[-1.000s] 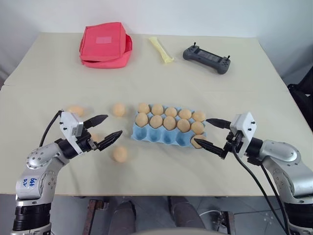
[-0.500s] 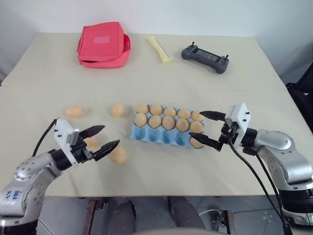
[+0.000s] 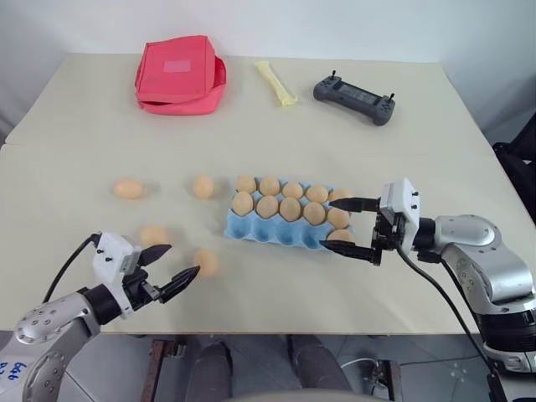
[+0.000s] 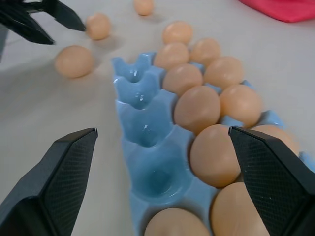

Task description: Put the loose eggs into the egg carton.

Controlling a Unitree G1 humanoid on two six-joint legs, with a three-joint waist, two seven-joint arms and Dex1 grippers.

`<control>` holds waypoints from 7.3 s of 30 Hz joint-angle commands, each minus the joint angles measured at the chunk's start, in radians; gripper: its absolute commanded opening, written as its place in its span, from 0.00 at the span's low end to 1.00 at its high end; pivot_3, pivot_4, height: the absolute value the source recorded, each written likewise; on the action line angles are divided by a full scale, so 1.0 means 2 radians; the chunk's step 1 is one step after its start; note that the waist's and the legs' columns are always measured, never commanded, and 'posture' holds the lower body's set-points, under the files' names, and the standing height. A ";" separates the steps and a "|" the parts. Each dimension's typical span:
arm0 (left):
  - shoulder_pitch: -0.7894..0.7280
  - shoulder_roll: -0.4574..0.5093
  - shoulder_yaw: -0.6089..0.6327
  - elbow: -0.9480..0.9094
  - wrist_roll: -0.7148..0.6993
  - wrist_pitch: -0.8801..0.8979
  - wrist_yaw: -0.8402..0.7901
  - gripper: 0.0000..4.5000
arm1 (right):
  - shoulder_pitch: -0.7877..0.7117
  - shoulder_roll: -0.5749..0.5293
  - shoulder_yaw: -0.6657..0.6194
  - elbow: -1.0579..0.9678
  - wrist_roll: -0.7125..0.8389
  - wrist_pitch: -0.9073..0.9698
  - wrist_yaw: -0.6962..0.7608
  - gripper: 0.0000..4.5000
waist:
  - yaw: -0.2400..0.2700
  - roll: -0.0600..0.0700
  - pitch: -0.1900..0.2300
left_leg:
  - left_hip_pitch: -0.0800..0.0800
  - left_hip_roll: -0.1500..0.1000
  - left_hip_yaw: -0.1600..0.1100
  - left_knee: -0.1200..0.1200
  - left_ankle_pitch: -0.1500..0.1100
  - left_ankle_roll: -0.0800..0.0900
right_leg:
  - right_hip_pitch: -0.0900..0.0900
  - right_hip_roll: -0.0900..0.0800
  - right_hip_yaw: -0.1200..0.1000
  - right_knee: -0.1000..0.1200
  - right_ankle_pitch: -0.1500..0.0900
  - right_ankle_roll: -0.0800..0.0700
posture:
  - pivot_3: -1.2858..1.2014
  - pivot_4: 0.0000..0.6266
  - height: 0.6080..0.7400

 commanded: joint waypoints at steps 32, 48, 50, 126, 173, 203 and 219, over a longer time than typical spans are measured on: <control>-0.167 -0.038 -0.146 0.103 0.096 -0.052 -0.012 0.51 | 0.067 -0.018 -0.064 -0.042 0.023 -0.007 -0.018 1.00 | 0.003 0.000 0.000 | 0.001 0.000 0.000 0.000 0.000 0.000 | 0.001 0.000 0.000 0.001 0.004 0.007 | 0.52 0.24 1.00; -0.281 -0.074 -0.150 0.071 -0.026 0.011 -0.044 0.50 | 0.164 0.012 -0.093 -0.100 0.029 -0.052 -0.047 1.00 | 0.013 0.000 0.000 | 0.001 0.000 0.000 0.001 0.000 0.000 | 0.001 0.000 0.000 0.001 0.004 0.008 | 0.52 0.24 1.00; -0.299 -0.080 -0.165 0.086 -0.021 0.006 -0.053 0.50 | 0.178 0.010 -0.093 -0.106 0.030 -0.054 -0.045 1.00 | 0.014 0.000 0.000 | 0.001 0.000 0.000 0.001 0.000 0.000 | 0.001 0.000 0.000 0.001 0.004 0.008 | 0.52 0.24 1.00; -0.074 -0.023 0.117 0.099 0.011 -0.021 -0.066 0.99 | 0.122 -0.013 -0.070 -0.004 0.007 -0.083 -0.003 1.00 | 0.010 -0.001 0.004 | 0.002 0.000 -0.001 0.007 -0.001 0.000 | 0.004 0.000 0.000 0.001 0.000 0.000 | 0.52 0.24 1.00; -0.354 -0.049 -0.111 0.194 0.048 -0.028 -0.072 0.50 | 0.170 -0.013 -0.101 -0.044 0.002 -0.081 -0.033 1.00 | 0.016 -0.002 0.004 | 0.005 -0.001 0.000 0.001 -0.001 0.000 | 0.007 0.000 0.000 -0.002 0.004 0.008 | 0.52 0.24 1.00; -0.508 -0.191 -0.277 0.416 0.118 -0.126 -0.238 0.86 | 0.262 0.004 -0.134 -0.120 0.009 -0.080 -0.106 1.00 | 0.014 -0.002 0.005 | 0.005 -0.001 -0.001 0.001 -0.001 0.000 | 0.007 0.000 0.000 -0.002 0.004 0.008 | 0.52 0.24 1.00; -0.456 -0.127 -0.191 0.306 0.107 -0.111 -0.184 0.99 | 0.237 -0.001 -0.119 -0.099 0.008 -0.081 -0.094 1.00 | 0.014 -0.002 0.005 | 0.005 0.000 -0.001 0.001 -0.001 0.000 | 0.007 0.000 0.000 -0.001 0.004 0.008 | 0.52 0.24 1.00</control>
